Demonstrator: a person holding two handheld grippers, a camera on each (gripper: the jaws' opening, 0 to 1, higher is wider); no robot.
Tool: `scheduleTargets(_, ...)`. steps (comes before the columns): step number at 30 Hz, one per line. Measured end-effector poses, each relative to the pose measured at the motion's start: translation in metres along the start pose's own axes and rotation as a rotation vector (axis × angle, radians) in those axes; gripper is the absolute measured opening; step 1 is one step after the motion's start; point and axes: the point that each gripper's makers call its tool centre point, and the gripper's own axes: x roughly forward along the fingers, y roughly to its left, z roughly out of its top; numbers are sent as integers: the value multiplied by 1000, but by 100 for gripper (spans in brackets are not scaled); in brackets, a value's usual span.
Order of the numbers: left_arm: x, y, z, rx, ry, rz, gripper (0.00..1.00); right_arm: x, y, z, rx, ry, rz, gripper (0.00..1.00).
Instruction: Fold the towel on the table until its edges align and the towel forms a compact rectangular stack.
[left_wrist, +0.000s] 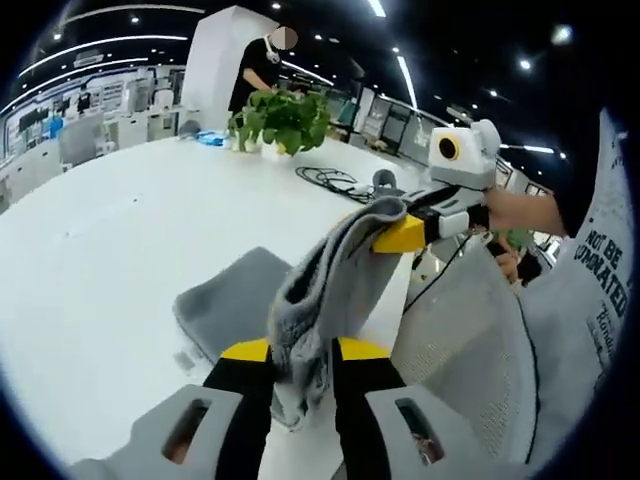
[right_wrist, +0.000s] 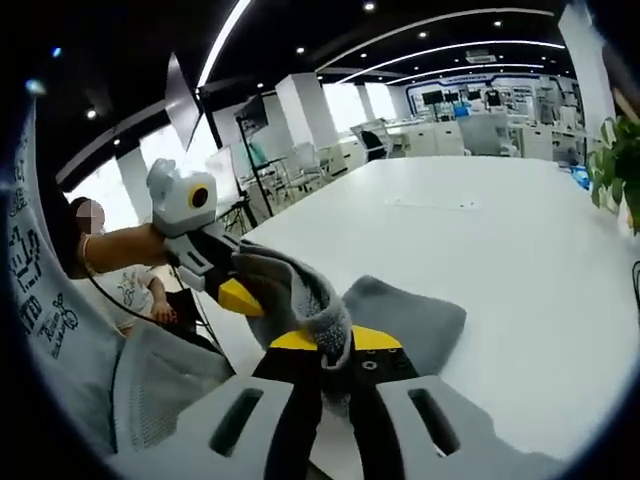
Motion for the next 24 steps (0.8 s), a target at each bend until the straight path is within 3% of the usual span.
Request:
scheduleTargets(2, -1, 2, -2, -10, 10, 19, 20, 0, -1, 0, 2, 1, -3, 6)
scheduleTargets(8, -8, 3, 6, -44, -49, 26, 12, -1, -1, 3, 7, -5, -6, 6)
scheduleTargets(14, -15, -1, 29, -68, -113, 15, 10, -4, -7, 20, 12, -28, -12, 6)
scheduleTargets(20, -13, 10, 44, -125, -170, 11, 10, 2, -20, 30, 33, -37, -26, 6)
scheduleTargets(24, -5, 20, 45, -147, -166, 24, 10, 12, -29, 29, 32, -24, -31, 6)
